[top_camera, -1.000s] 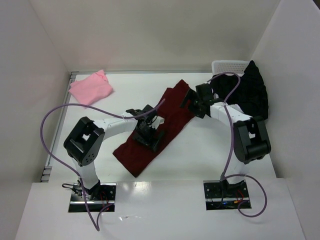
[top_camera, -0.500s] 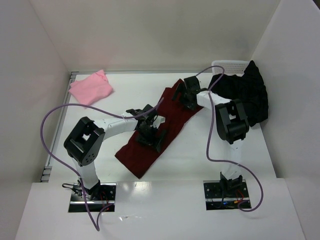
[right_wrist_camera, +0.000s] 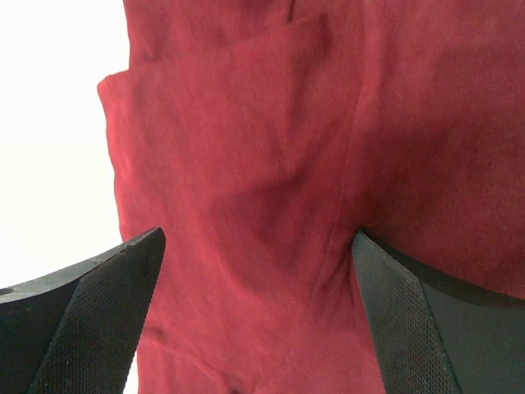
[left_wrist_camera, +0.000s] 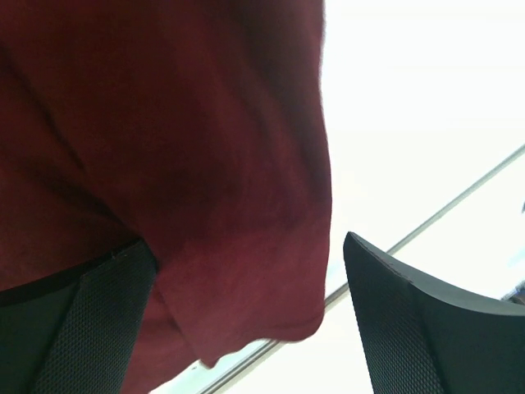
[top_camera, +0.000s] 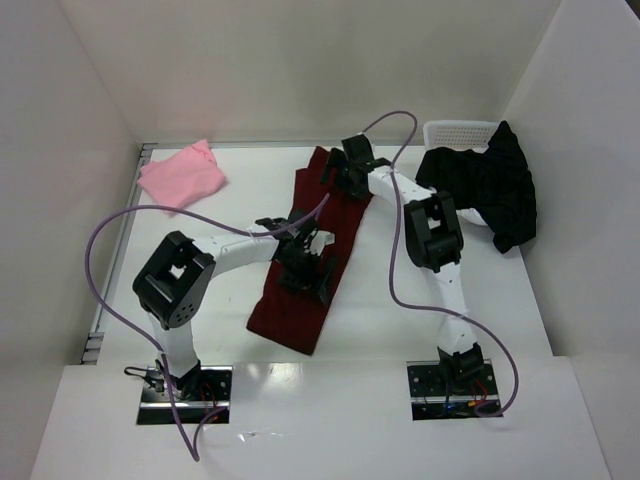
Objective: Fold and stack the t-shirts
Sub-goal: Rotate the tshirt 90 degrees
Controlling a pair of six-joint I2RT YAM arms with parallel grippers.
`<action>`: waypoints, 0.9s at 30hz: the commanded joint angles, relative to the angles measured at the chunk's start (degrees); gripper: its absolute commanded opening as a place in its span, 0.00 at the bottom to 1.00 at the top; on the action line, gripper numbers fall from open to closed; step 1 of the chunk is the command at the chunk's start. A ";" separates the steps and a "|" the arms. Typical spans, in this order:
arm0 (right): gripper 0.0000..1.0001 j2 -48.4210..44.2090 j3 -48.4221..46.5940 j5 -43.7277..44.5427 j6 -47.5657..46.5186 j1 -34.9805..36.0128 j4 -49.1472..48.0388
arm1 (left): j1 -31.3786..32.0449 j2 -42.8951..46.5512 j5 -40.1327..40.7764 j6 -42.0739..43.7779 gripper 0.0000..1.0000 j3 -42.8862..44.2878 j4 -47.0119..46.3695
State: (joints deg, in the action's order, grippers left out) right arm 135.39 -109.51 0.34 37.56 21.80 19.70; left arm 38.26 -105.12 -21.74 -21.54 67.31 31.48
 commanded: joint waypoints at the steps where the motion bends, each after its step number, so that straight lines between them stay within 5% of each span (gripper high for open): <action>1: 1.00 6.27 -8.07 -0.42 -2.05 1.05 3.66 | 3.04 -3.94 -5.94 -1.23 1.00 1.15 0.76; 12: 1.00 15.51 -27.23 -1.13 -3.11 2.10 8.86 | 5.07 -3.87 -4.90 -2.45 1.00 1.95 1.30; 18: 1.00 14.81 -26.54 -0.51 -4.16 2.10 6.76 | 5.07 -1.67 -3.66 -4.21 1.00 -0.16 -0.64; 27: 1.00 7.97 -31.56 -0.51 -6.44 2.10 11.67 | 1.29 14.58 16.07 -9.82 1.00 2.56 6.13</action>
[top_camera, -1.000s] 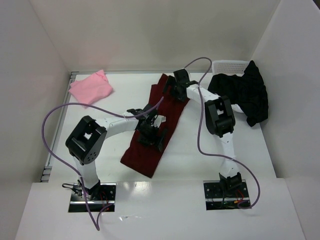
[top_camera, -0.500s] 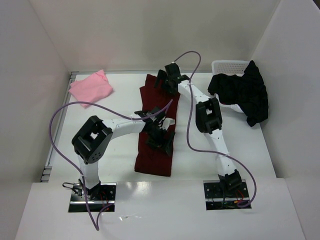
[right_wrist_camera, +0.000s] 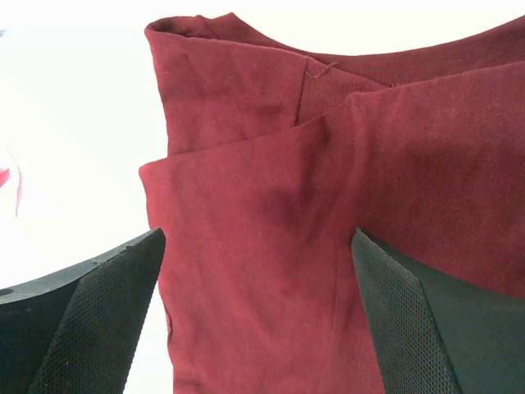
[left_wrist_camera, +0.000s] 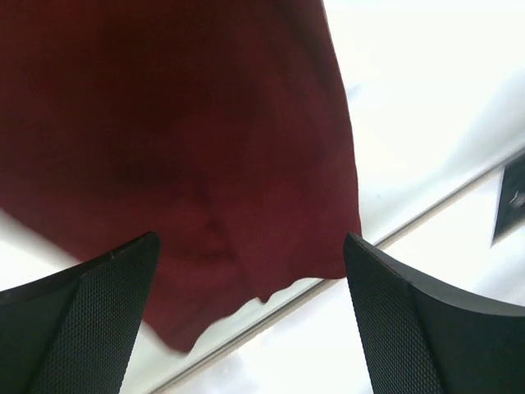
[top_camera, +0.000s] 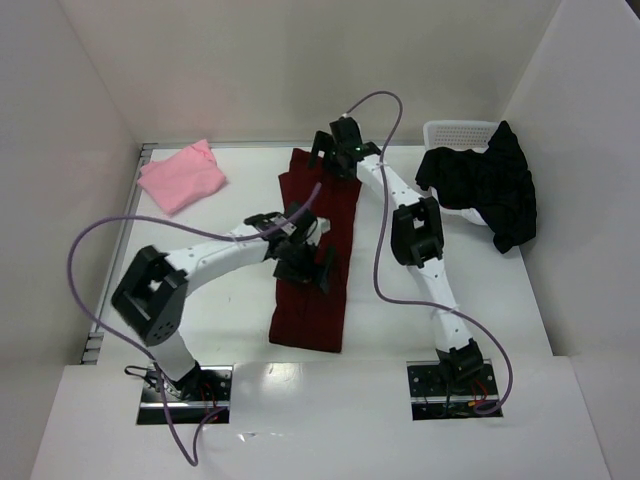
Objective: Fold and stack the t-shirts
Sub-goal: Rotate the tshirt 90 degrees
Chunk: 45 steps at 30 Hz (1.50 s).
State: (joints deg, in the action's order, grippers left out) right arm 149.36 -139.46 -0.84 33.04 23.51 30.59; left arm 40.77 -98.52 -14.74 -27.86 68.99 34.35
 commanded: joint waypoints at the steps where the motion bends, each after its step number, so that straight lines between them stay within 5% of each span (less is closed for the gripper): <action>1: 1.00 -7.40 -0.56 -0.03 -1.92 0.40 0.27 | -1.22 9.21 10.68 -3.52 1.00 0.27 3.79; 6: 1.00 -12.16 5.59 1.18 -1.83 1.10 -1.06 | -1.22 10.55 14.83 -4.31 1.00 -3.95 4.41; 20: 1.00 -10.32 18.34 7.52 -3.59 1.63 -3.43 | 2.29 5.63 5.61 -4.66 1.00 -8.87 -1.30; 37: 1.00 1.89 2.54 4.71 -4.12 1.63 -0.18 | 4.05 -3.17 -3.71 -1.67 0.97 -8.35 -2.35; 45: 1.00 6.73 -7.85 3.57 -4.12 1.63 4.22 | 5.10 -2.39 -1.01 -5.35 0.97 -8.52 -2.36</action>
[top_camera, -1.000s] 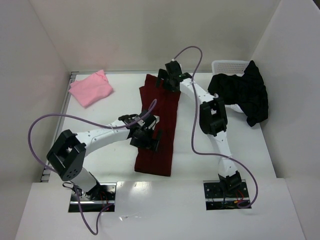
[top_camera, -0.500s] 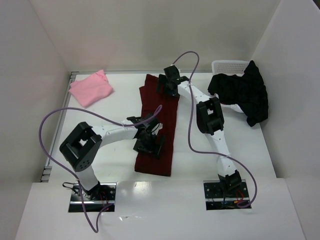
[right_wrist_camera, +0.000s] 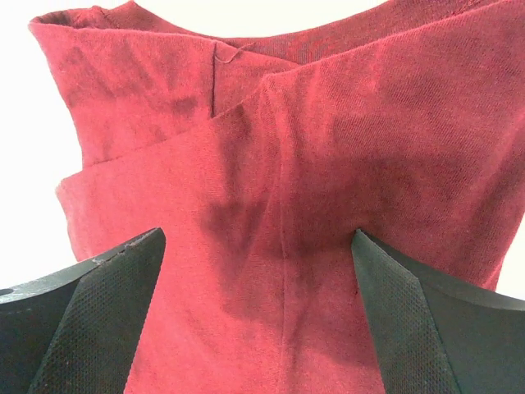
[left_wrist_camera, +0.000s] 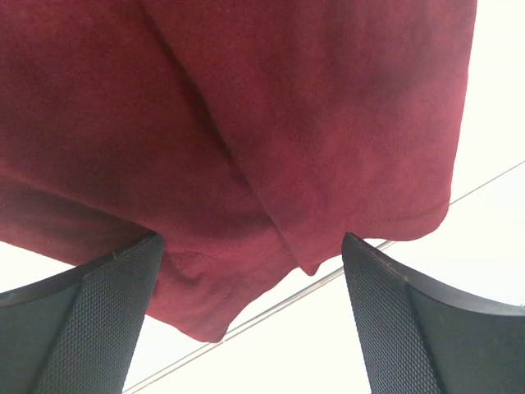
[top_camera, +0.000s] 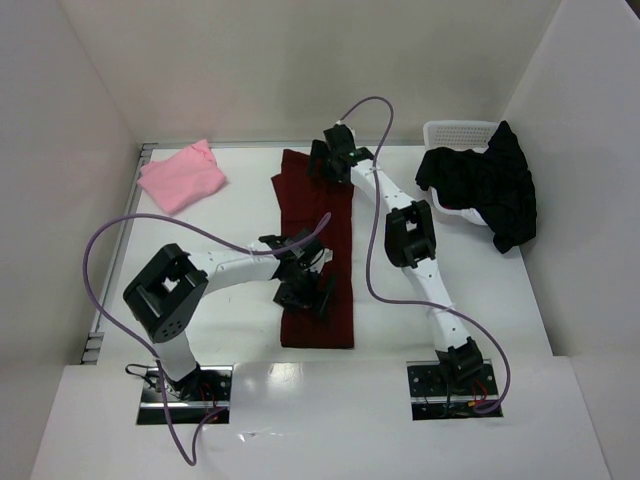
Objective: Fold and stack the t-shirts
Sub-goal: Rotate the tshirt 90 degrees, then grab the bottom of the folded rectangular tshirt with both arms
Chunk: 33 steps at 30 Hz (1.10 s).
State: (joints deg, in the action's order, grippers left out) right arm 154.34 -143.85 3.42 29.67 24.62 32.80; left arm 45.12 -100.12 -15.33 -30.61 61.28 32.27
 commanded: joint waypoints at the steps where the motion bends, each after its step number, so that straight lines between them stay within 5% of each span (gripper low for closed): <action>1: 1.00 1.75 -4.06 -0.70 -0.75 0.51 2.01 | 0.76 -0.17 0.73 -2.61 0.97 -0.81 0.59; 10: 1.00 -14.75 -3.12 -7.01 -2.07 -1.24 1.31 | -2.23 9.58 17.34 -4.98 0.99 8.68 9.12; 14: 1.00 -26.09 12.48 -12.12 -2.15 -3.61 -1.85 | -4.68 16.08 24.03 -7.00 0.99 6.94 6.41; 22: 1.00 -51.40 54.05 -11.51 -2.25 -3.62 -13.10 | -10.49 22.60 18.68 -7.01 0.99 -3.09 -5.55; 33: 1.00 -76.54 80.91 -15.02 5.38 -3.62 -20.57 | -11.55 26.73 14.89 -6.58 0.99 -6.88 -14.60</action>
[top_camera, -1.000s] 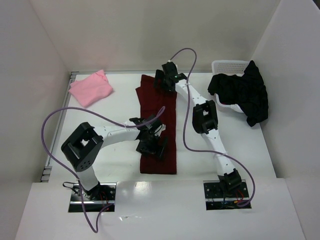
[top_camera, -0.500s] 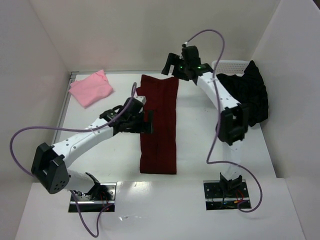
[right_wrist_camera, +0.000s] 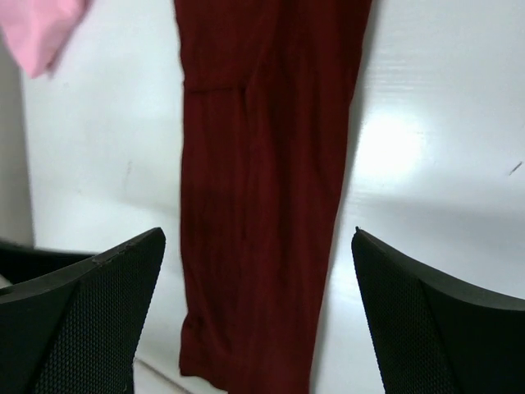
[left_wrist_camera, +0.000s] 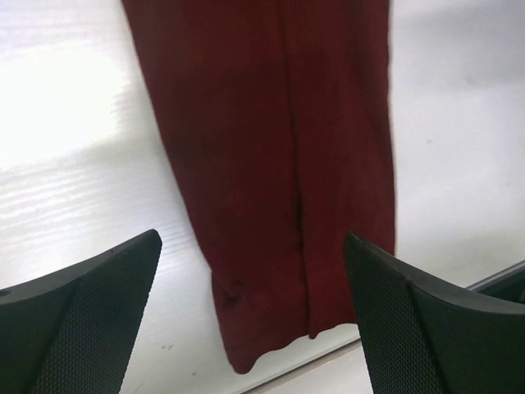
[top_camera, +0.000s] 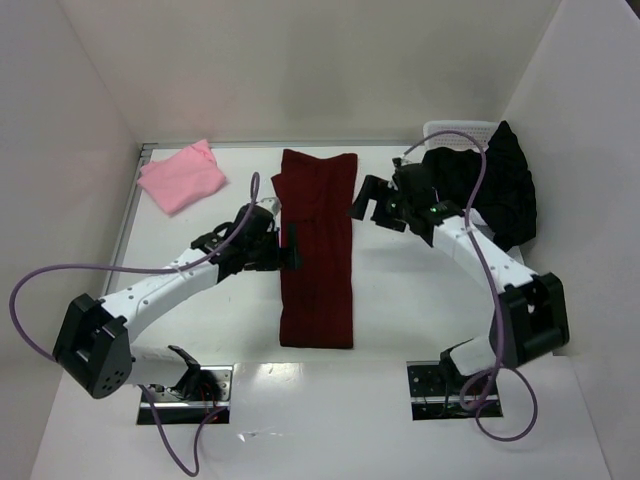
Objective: Fold and stack the t-shirts
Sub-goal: Grab the bottom of the folded rectangular tshirt with both arms
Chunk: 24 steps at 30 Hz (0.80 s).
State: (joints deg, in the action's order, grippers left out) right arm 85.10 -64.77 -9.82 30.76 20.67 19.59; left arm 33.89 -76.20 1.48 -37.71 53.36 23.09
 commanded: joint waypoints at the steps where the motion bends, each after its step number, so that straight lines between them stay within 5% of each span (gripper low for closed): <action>1: 1.00 -11.41 5.50 -1.25 5.78 0.34 -8.86 | -0.31 3.34 -1.91 1.15 0.99 1.04 -5.43; 11: 1.00 -33.84 21.88 7.00 14.94 0.34 -12.75 | -1.89 5.80 1.34 9.24 0.99 3.85 -0.15; 19: 1.00 -32.10 24.43 3.42 13.80 0.34 -5.45 | -3.83 1.94 -8.76 5.90 0.99 1.57 -1.38; 24: 1.00 -30.26 27.77 -1.50 10.46 0.34 -5.62 | -4.53 8.77 -6.05 0.89 0.99 -3.43 1.34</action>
State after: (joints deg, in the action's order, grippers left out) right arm 53.89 -38.24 -7.84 43.66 20.73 13.32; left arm 30.24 -72.20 -4.12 -33.34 52.27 22.90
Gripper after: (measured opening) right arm 0.999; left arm 0.990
